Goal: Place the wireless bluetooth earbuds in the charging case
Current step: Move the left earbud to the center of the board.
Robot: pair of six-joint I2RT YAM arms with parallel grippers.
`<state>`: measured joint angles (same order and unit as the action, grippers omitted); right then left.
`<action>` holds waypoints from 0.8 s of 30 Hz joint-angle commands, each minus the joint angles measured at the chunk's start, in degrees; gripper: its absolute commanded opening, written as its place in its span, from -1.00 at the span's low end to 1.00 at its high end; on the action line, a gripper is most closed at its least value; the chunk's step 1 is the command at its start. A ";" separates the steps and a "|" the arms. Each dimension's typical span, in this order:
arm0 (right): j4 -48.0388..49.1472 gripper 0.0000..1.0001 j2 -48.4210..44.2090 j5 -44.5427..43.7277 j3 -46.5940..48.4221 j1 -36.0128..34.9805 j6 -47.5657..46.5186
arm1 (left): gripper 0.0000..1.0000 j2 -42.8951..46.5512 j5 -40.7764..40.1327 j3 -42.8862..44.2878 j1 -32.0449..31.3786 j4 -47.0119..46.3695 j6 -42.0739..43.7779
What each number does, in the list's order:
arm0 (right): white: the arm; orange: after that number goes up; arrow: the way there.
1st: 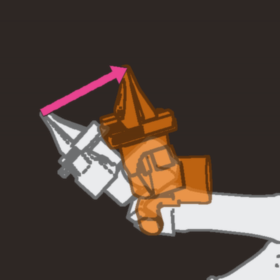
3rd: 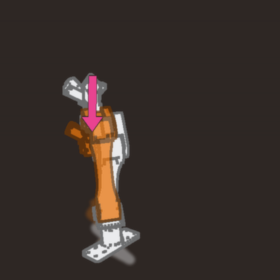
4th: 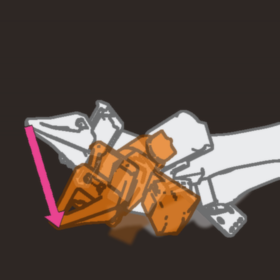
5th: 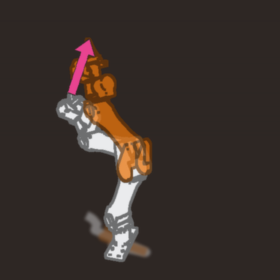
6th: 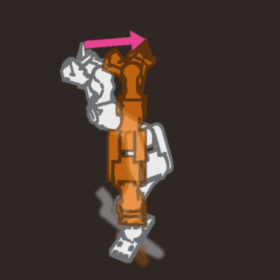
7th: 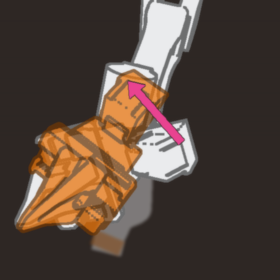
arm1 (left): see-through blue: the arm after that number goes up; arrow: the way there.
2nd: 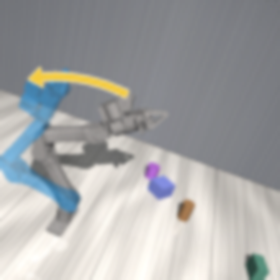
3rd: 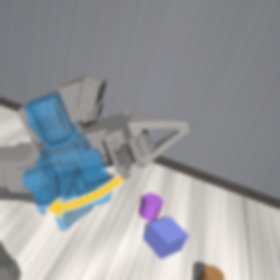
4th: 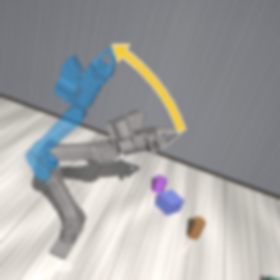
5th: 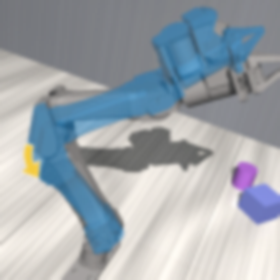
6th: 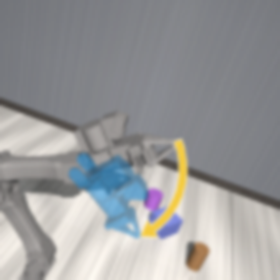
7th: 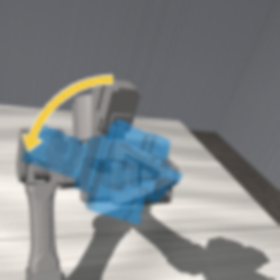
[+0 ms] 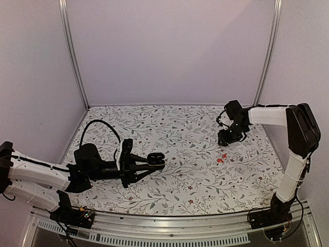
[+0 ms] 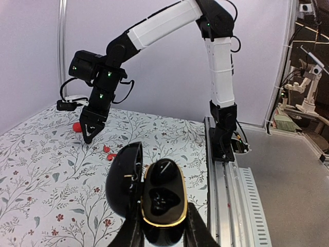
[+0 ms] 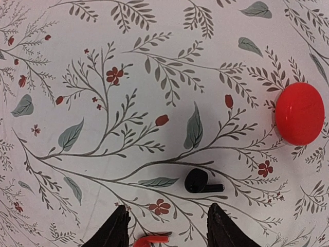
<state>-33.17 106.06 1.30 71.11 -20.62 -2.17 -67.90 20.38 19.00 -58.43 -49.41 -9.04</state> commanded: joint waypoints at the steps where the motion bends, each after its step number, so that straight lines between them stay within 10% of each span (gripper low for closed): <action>1: -0.65 0.00 3.09 0.46 3.31 0.60 -1.93 | -1.00 -0.67 0.58 -0.46 0.96 -1.60 0.34; 24: -0.49 -0.35 8.90 -3.59 5.36 1.23 -4.04 | -1.00 -1.18 0.28 -1.07 0.97 -2.81 0.30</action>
<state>-33.43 113.93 -1.43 75.26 -19.70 -5.74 -68.71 20.49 18.59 -58.41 -50.30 -9.04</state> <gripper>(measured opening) 0.339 0.208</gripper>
